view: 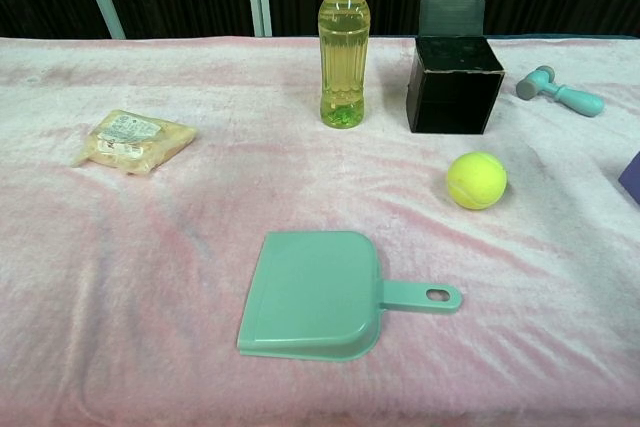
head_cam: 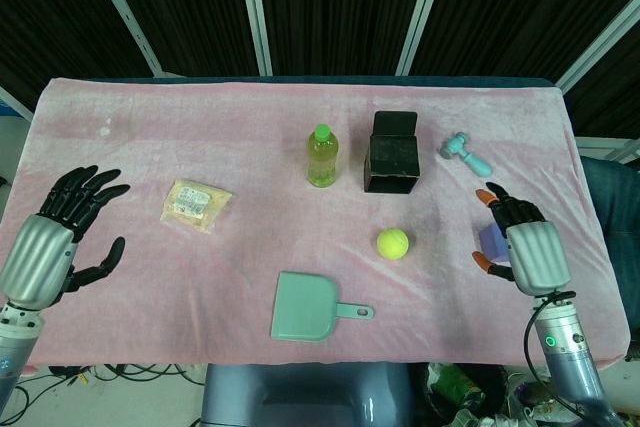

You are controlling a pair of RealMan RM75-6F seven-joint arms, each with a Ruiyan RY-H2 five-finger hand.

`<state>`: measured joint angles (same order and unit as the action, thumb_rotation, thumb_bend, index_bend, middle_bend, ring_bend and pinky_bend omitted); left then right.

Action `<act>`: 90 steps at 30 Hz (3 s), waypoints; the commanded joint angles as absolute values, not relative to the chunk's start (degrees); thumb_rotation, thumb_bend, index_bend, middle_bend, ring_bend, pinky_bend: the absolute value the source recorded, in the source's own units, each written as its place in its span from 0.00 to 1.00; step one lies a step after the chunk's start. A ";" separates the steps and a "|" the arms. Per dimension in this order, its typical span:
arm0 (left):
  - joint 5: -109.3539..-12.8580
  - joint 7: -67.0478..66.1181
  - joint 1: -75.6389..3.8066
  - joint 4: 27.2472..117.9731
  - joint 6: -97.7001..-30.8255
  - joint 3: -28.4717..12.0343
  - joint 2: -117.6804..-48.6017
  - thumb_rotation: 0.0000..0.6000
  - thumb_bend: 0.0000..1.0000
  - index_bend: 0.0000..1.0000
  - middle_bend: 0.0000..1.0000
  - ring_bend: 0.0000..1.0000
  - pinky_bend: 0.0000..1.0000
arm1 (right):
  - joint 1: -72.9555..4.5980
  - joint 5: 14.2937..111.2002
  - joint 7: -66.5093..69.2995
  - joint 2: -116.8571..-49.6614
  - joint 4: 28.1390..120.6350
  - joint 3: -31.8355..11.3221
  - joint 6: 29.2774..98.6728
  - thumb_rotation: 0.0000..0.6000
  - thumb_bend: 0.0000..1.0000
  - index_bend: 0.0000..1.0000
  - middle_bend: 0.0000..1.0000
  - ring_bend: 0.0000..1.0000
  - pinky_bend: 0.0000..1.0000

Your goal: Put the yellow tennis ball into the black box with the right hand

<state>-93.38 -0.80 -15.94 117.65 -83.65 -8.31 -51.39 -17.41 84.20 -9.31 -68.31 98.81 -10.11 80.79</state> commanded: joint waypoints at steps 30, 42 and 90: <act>-94.03 -0.97 -1.10 103.28 -92.34 2.64 -54.02 1.00 0.45 0.17 0.10 0.04 0.07 | -10.59 84.49 -6.40 -69.82 96.49 -4.62 85.03 1.00 0.31 0.82 0.73 0.75 0.76; -89.56 -2.60 -0.43 97.28 -89.15 2.42 -57.09 1.00 0.45 0.17 0.10 0.04 0.06 | -8.45 83.41 -8.92 -76.48 89.03 0.50 80.28 1.00 0.74 1.00 0.95 0.97 1.00; -88.04 -2.63 -0.24 96.94 -87.03 1.71 -56.90 1.00 0.45 0.17 0.10 0.04 0.06 | -24.69 71.32 -16.02 -98.90 77.77 -8.82 61.13 1.00 0.83 1.00 0.97 0.99 1.00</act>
